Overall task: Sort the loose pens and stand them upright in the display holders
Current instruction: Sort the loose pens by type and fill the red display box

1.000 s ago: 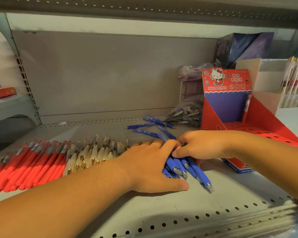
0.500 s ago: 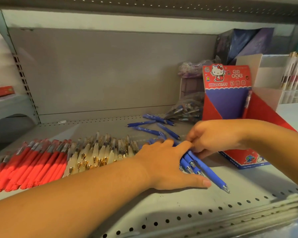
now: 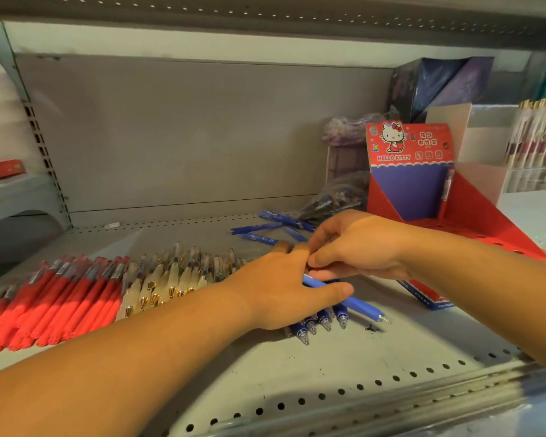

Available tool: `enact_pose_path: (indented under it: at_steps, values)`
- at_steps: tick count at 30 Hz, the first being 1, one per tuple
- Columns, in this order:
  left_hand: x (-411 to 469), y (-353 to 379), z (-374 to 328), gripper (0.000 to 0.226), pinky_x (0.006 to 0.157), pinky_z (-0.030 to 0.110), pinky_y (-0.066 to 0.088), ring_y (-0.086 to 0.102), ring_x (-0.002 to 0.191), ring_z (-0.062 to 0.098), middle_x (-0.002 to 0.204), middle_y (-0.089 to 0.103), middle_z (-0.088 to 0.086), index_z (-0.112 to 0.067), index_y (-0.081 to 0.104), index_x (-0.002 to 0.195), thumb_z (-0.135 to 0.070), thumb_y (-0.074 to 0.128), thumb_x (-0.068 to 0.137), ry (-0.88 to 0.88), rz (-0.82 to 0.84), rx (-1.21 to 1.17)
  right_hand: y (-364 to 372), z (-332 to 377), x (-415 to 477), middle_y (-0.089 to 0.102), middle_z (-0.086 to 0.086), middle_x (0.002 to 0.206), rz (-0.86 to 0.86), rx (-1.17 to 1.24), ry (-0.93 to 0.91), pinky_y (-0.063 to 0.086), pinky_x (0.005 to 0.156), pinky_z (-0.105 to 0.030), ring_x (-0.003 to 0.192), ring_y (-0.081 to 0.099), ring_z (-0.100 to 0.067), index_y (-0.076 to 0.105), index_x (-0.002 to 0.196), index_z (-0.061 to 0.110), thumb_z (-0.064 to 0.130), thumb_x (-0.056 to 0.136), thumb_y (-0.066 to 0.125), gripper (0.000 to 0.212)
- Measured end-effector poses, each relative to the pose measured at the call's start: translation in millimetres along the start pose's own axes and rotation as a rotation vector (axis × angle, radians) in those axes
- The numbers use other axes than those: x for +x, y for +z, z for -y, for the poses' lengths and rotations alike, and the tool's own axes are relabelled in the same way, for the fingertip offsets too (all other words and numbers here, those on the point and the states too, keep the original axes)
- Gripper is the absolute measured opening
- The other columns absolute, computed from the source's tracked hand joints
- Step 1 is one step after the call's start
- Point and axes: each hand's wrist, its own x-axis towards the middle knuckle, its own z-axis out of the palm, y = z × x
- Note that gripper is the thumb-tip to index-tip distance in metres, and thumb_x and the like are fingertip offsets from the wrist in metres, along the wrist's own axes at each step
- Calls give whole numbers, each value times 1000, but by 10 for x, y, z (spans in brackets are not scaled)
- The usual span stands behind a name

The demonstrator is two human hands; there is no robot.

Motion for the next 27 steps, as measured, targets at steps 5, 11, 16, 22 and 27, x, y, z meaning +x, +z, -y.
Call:
enact_pose_path:
  at_steps: [5, 11, 16, 22, 27]
  values:
    - [2, -90, 112, 21, 70, 31, 40, 45, 77, 14, 94, 47, -2, -29, 42, 87, -45, 43, 100, -21, 72, 15, -31, 14, -2, 73, -9, 80, -22, -408, -8, 60, 59, -28, 64, 70, -15, 71, 90, 10, 9, 88, 60, 11]
    - [34, -219, 202, 17, 72, 30, 45, 52, 87, 14, 101, 58, -1, -26, 59, 105, -23, 42, 105, 69, 33, 97, -55, -89, 80, 71, -18, 87, -46, -464, 94, 62, 62, -33, 65, 71, -23, 65, 100, 3, 13, 93, 61, 13]
    - [123, -187, 178, 34, 91, 44, 50, 54, 111, 24, 124, 58, 0, -31, 73, 109, -5, 56, 94, 93, -186, 259, 10, -88, 162, 69, -12, 104, -53, -697, -15, 55, 80, -37, 88, 66, -26, 64, 111, 9, 23, 88, 70, 28]
    - [82, -67, 87, 37, 94, 35, 44, 40, 124, 24, 136, 43, 0, -30, 63, 126, -16, 57, 92, -41, -325, 290, 16, -105, 159, 73, -5, 95, -72, -586, -11, 58, 81, -35, 86, 69, -21, 71, 93, 12, 19, 84, 73, 11]
    - [-67, 94, -153, 47, 70, 34, 41, 48, 80, 18, 94, 46, -4, -31, 47, 95, -77, 42, 85, 95, -237, 202, -41, -111, 159, 74, -15, 86, -68, -403, 84, 54, 56, -24, 69, 70, -20, 71, 92, 1, 5, 87, 62, 11]
